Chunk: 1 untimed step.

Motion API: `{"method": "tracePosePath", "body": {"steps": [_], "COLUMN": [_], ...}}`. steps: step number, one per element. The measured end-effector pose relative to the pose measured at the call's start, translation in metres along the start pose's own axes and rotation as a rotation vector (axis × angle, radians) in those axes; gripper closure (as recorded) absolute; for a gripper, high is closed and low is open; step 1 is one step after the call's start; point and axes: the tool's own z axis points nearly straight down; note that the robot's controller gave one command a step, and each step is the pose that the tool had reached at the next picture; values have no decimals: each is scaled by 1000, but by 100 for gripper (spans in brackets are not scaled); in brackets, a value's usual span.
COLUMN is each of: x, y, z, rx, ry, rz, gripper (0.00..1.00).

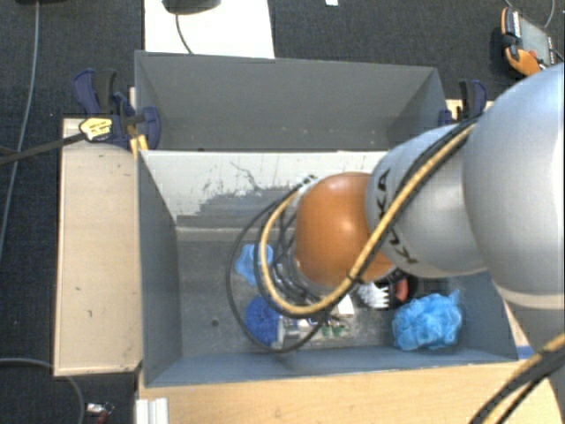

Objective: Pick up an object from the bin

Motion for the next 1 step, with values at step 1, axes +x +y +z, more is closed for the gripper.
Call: {"method": "tracePosePath", "body": {"steps": [1], "x": [-10], "y": [18], "z": [30], "rx": [0], "ry": [-7], "rz": [-120], "gripper": [0]}}
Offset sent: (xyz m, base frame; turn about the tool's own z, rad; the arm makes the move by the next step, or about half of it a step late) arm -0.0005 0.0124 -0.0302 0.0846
